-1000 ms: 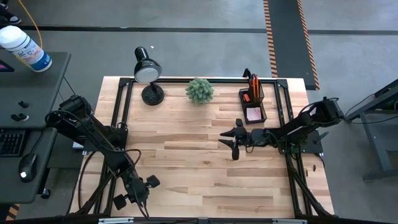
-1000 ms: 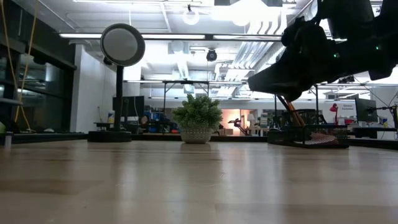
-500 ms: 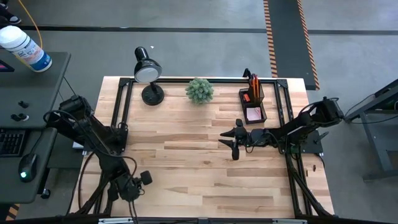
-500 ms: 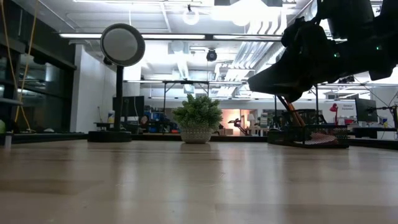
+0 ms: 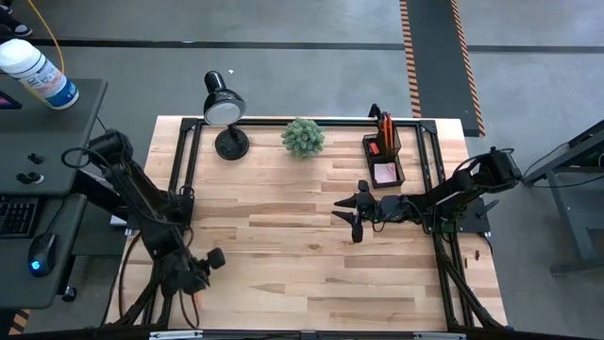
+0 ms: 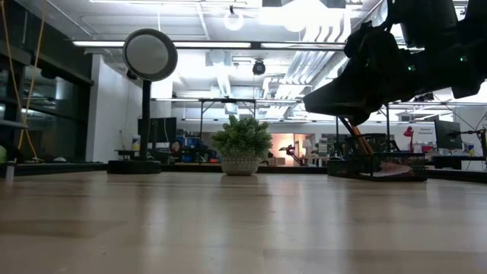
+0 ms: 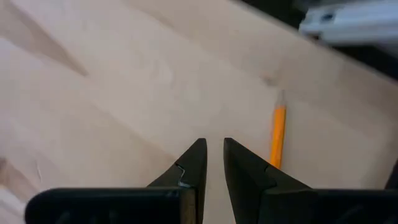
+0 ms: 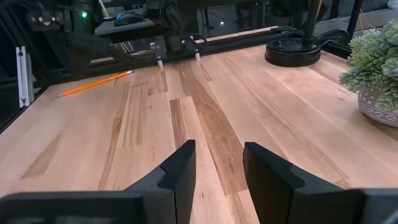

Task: Pick and place office supplies into organizer
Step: Put the pencil into the desk organizer

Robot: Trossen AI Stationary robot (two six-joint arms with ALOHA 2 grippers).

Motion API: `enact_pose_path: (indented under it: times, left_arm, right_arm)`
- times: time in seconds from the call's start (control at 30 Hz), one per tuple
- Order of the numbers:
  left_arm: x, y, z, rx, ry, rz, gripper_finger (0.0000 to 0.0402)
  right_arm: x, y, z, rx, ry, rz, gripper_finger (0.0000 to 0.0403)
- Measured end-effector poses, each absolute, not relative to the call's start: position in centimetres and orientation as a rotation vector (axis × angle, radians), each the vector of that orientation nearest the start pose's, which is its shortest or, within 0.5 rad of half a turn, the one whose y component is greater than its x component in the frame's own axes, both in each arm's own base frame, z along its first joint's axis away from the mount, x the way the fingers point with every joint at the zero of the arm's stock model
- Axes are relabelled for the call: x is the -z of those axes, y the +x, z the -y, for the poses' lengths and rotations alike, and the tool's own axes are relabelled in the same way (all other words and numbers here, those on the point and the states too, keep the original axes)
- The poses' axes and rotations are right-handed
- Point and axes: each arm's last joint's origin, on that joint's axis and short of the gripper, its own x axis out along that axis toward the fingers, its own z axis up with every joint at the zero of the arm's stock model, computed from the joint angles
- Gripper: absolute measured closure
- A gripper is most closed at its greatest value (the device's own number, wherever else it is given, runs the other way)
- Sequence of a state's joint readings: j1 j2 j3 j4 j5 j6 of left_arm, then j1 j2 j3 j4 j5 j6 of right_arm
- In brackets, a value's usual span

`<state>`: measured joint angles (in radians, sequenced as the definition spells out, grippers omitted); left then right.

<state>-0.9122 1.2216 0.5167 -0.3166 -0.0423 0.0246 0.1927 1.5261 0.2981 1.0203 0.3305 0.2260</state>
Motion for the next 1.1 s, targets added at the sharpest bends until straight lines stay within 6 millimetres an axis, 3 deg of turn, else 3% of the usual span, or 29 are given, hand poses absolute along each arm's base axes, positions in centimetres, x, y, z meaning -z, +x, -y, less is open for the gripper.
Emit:
enact_pose_path:
  times: [0.37,0.83,1.1]
  left_arm:
    - [-15.4,13.2,15.5,0.816,0.605,-0.81,0.0358]
    - [-15.7,15.5,13.8,0.867,0.39,-0.861,0.0359]
    - [-17.3,18.8,16.6,0.973,0.484,-0.905,0.0398]
  right_arm:
    - [-13.7,23.8,-3.6,0.162,0.171,-0.184,0.0279]
    - [-13.7,23.7,-3.5,0.191,0.169,-0.18,0.0279]
    - [-13.7,23.7,-3.5,0.193,0.179,-0.184,0.0279]
